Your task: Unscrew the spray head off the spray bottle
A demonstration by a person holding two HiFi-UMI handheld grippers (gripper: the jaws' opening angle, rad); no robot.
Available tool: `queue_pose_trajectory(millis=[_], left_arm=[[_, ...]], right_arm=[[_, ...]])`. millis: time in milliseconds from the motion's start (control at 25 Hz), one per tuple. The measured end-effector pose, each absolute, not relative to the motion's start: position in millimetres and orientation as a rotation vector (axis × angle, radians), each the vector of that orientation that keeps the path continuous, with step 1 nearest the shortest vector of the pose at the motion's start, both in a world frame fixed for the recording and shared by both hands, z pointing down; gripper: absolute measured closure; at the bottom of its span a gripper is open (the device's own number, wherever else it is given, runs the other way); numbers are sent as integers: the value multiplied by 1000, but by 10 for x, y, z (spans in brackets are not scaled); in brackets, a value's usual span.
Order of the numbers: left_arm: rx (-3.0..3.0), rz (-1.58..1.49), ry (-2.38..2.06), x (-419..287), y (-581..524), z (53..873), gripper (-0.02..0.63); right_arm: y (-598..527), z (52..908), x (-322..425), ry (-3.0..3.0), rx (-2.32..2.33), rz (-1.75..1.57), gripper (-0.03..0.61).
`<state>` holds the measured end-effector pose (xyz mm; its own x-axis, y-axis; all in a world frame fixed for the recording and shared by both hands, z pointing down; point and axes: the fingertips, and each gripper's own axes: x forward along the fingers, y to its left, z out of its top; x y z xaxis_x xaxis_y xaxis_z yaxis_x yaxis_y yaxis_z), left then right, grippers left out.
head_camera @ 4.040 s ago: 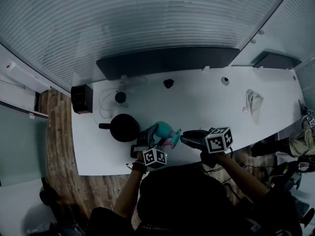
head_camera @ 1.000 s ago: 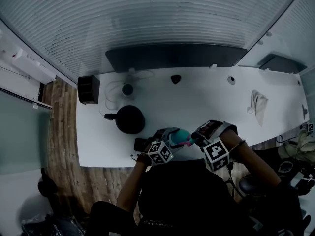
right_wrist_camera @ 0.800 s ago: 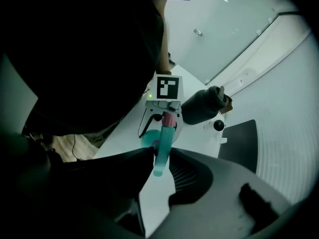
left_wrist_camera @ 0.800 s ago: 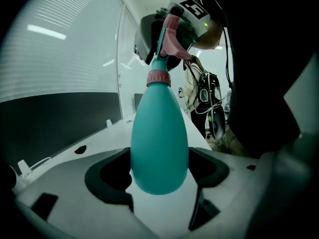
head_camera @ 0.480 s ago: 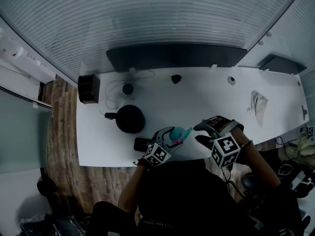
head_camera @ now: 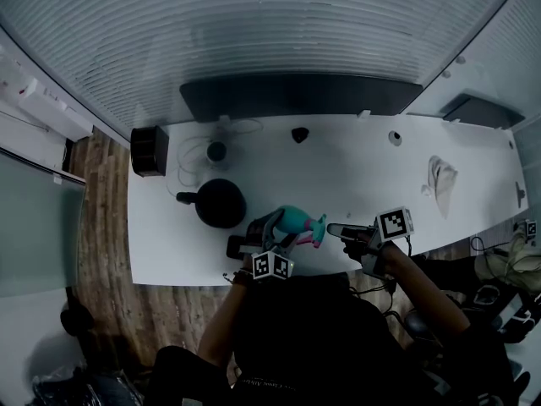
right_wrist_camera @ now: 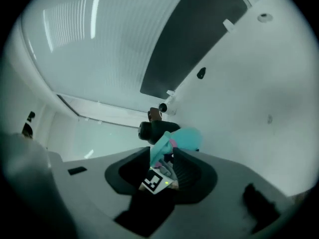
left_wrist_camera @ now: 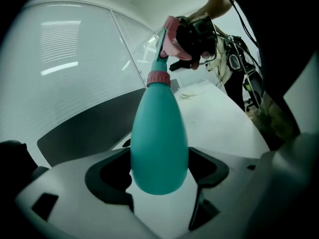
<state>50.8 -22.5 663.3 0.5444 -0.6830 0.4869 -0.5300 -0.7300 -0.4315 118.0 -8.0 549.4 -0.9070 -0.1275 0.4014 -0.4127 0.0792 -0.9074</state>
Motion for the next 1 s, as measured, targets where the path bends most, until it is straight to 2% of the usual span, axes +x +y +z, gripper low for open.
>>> queue_pose_trajectory(millis=[120,200,320,520,640,880,1000], left_arm=[[-2486,-1012,1013,483,-245,6685,255],[-2478,-1021,1011,491,-242,6685,255],[-2492,-1047,996,497,-228,6729,255],[-2555,-1106,963,546,-218,6918,255],[-2619,-1120,909,611,-187,6986,255],[-2826,-1091,700,830,-12,7093,255],[-2916,-1053,628,912,35,7109,255]], right_arm=[[-52,5529,1105,-2097,509,2050,439],[-21,5575,1059,-2075,494,2023,440],[-26,5602,1002,-2092,494,1910,445],[-93,5725,1033,-2116,493,1524,502],[-39,5785,1044,-2106,412,1205,505],[79,5883,1083,-1868,112,83,517],[62,5893,1076,-1714,-18,-263,515]])
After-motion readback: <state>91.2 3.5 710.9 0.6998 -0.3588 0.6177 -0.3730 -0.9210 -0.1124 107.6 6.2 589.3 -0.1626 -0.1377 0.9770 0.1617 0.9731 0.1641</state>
